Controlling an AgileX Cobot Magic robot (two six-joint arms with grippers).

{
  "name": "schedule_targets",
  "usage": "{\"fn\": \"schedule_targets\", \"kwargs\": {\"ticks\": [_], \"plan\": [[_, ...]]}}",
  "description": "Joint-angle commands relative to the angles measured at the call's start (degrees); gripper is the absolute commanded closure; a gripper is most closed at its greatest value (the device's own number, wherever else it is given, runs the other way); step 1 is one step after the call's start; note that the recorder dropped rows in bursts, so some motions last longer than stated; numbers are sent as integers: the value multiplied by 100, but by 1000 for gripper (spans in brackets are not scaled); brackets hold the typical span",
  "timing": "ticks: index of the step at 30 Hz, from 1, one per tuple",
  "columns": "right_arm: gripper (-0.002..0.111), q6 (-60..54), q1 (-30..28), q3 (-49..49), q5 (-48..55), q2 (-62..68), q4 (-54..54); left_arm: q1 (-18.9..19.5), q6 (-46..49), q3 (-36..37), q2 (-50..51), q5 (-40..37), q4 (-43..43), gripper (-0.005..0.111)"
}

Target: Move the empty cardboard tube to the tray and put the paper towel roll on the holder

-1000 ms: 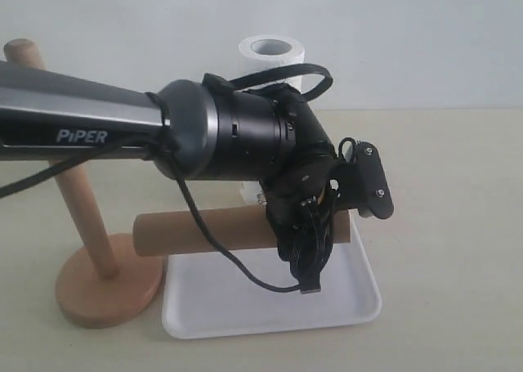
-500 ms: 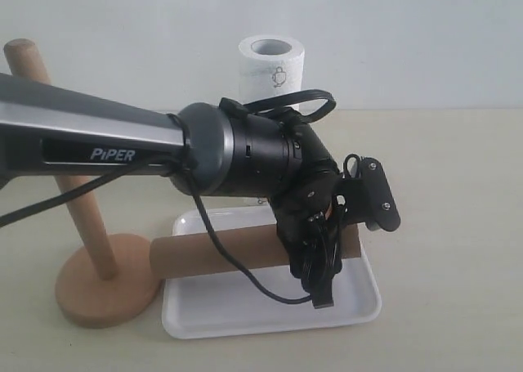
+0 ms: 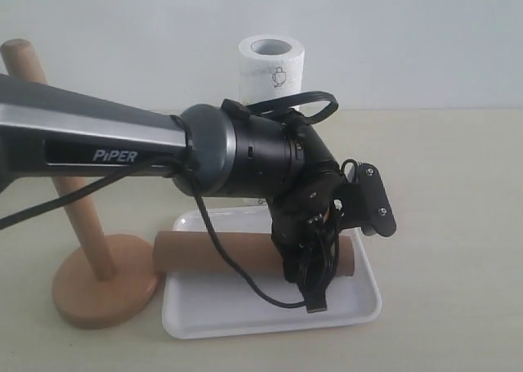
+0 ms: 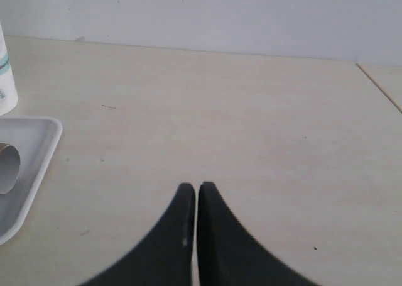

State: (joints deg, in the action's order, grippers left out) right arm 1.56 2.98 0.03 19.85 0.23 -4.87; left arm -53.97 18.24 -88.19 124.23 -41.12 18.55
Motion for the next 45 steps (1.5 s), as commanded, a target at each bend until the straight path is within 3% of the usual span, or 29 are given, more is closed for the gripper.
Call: {"fn": "schedule_targets", "kwargs": {"ticks": [1,7,30,41,45], "plan": [[107,-27,-15,-3,-73,-23,5,12,-22,-168,-371,-734,72,66],[107,-27,-15,-3,-73,-23,5,12,-11,-348,-638,-236,-140,60],[107,-27,-15,-3,-73,-23,5,12,-11,-385,-95,-342,-286,45],[107,-27,-15,-3,-73,-23,5,-44,-62,-1002,-504,-818,-115,55],[107,-27,-15,-3,-73,-23,5,-213,-128,-1285,-835,-819,-127,73]]}}
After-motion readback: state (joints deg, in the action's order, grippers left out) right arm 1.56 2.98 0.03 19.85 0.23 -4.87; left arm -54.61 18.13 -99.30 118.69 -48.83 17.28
